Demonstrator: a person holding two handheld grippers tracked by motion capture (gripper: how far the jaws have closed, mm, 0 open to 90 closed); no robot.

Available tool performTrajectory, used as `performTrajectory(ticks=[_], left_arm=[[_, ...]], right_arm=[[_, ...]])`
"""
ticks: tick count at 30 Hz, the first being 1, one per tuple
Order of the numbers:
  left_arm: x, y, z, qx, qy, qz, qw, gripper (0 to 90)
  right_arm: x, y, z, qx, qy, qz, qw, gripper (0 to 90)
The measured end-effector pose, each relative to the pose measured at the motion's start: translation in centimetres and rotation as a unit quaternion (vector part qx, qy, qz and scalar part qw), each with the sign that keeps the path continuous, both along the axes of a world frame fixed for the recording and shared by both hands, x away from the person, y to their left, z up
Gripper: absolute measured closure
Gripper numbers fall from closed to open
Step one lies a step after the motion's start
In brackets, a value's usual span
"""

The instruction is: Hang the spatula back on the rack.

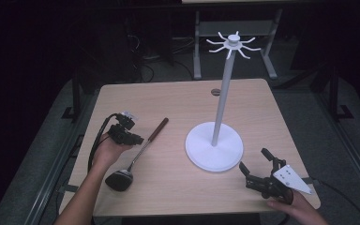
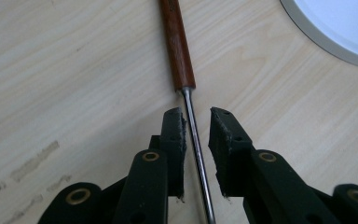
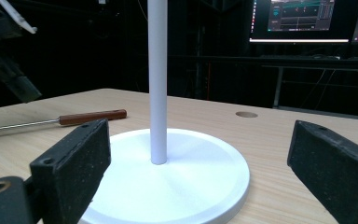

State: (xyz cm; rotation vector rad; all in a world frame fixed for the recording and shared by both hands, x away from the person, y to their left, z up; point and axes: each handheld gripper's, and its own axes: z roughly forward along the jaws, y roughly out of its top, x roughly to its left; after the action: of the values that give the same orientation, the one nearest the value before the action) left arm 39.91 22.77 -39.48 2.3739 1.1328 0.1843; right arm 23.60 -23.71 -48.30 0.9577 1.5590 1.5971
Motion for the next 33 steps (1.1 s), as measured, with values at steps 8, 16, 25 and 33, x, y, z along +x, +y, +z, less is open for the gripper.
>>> performTrajectory(ticks=[8,16,25,33], left_arm=[[2.2,-1.5,-0.1,0.017,0.021,-0.015,0.9995,65.8],[4.2,-3.5,-1.3,0.051,0.043,-0.026,0.9975,61.4],[5.5,-4.9,-2.8,0.067,0.052,-0.019,0.9962,61.5],[6.1,-5.3,-4.0,0.086,0.063,-0.021,0.9941,63.0]], right_arm=[[0.0,0.0,0.0,-0.001,0.001,0.001,1.0000,5.5],[0.0,0.0,0.0,0.000,0.001,0.001,1.0000,5.5],[0.0,0.0,0.0,0.001,0.000,0.002,1.0000,5.5],[0.0,0.0,0.0,0.000,0.000,0.002,1.0000,5.5]])
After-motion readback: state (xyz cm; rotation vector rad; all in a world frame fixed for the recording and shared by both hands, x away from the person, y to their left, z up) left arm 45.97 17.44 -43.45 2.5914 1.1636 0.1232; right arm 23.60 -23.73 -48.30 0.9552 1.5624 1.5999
